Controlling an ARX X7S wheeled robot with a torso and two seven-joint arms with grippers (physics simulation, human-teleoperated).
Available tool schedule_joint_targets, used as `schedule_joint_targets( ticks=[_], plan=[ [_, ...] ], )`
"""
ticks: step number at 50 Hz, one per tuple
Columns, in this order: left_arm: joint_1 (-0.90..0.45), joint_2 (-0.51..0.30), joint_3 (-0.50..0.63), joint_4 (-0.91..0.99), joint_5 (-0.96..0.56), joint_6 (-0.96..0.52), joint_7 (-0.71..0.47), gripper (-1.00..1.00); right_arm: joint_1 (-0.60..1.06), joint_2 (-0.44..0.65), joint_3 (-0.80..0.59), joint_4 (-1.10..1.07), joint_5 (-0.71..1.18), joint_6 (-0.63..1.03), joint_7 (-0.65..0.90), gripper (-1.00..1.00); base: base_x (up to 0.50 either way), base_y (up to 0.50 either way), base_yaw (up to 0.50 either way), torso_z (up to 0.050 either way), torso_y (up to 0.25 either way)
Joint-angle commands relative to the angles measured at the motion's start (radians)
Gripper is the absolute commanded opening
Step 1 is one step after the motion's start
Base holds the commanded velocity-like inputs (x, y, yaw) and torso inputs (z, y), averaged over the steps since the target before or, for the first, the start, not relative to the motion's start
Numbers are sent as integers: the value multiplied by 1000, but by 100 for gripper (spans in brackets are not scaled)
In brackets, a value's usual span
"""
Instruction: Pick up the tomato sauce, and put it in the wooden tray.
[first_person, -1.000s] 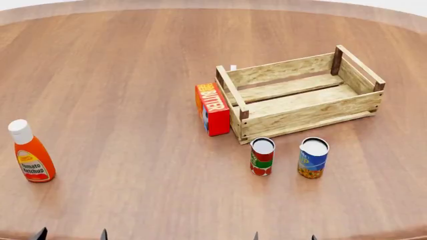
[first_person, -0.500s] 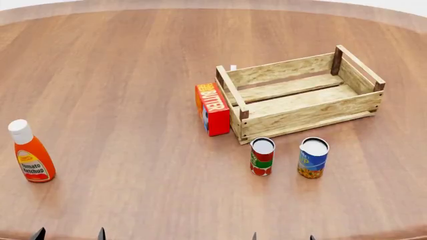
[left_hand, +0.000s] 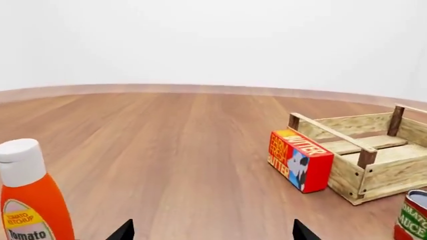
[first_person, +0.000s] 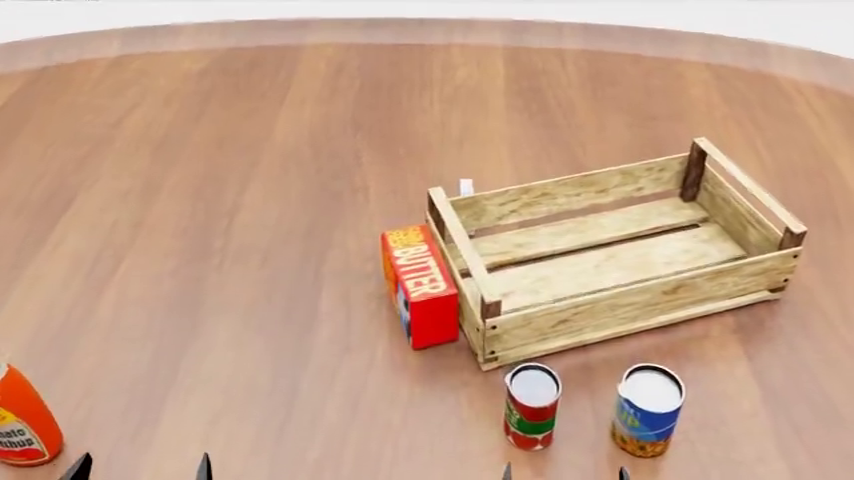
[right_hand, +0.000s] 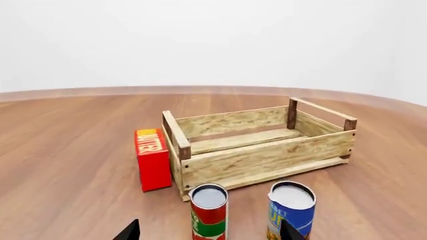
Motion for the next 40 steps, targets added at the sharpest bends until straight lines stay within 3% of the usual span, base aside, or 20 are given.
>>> schedule_joint_targets(
  ticks=[1, 40],
  plan=[
    [0, -11, 14, 3, -9, 1, -14, 100, -3, 12, -13, -7, 7, -4, 13, 100, 500, 0, 0, 0, 0],
    [-9, -39, 48, -12, -35, 16, -42, 100, -4, 39, -52, -11, 16, -18, 48, 100, 491, 0, 0, 0, 0]
  ],
)
